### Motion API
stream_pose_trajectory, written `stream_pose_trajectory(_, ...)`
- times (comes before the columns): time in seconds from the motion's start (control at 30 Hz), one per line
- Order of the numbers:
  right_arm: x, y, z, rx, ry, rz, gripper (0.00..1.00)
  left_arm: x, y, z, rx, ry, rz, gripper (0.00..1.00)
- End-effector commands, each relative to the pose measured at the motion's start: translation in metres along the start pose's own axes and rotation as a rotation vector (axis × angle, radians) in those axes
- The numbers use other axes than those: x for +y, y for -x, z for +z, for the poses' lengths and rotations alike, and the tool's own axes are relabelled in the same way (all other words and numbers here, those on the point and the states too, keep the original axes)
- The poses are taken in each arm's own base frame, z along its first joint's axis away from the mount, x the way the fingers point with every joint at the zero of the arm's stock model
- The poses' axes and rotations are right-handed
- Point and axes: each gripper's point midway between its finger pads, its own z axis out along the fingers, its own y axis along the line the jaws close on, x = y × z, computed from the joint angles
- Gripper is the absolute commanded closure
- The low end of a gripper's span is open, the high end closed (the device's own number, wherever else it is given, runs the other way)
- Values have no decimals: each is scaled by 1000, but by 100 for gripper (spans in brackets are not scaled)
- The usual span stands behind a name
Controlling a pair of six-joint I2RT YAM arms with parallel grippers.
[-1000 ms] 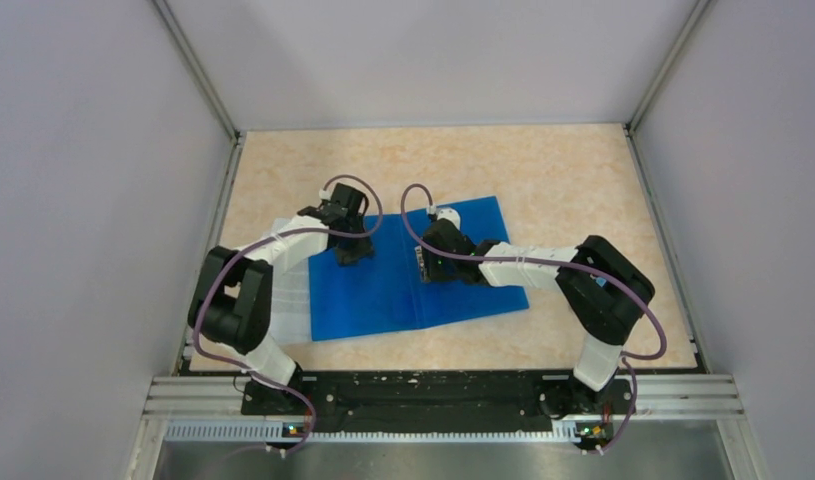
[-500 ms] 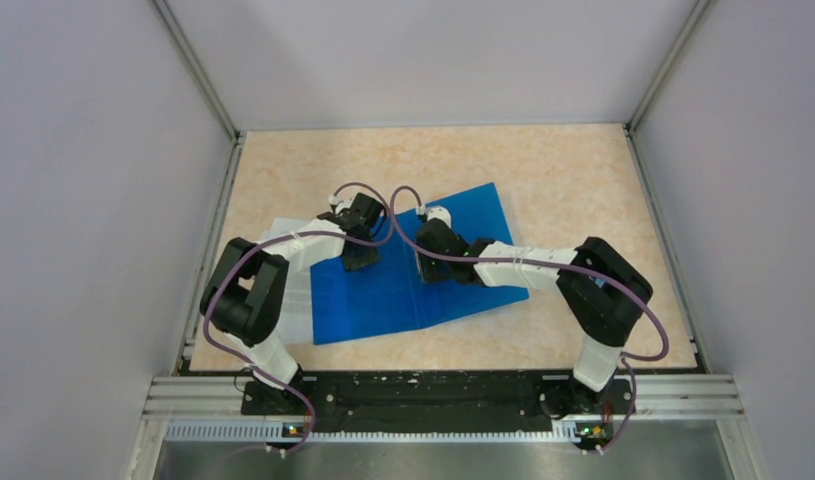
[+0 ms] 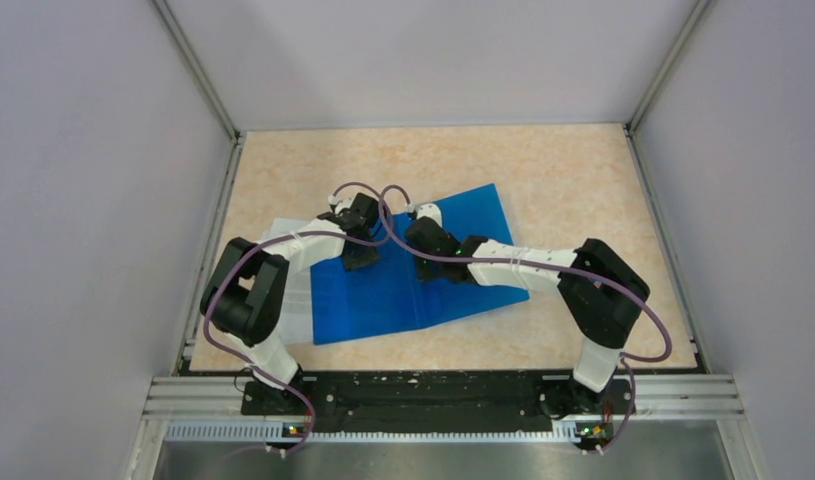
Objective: Put the files into the folder
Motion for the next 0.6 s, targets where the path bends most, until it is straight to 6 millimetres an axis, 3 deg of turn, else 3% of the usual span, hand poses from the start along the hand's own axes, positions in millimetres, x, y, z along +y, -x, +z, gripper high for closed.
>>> stream_pose_trajectory(0.0,9,12,0,-33,-27,-27,86,9,-12,9,30,30,0,57)
stream_pose_trajectory(0.57,8,-9,13,8,-87,-76,87,13,-19,10,51,34,-3,57)
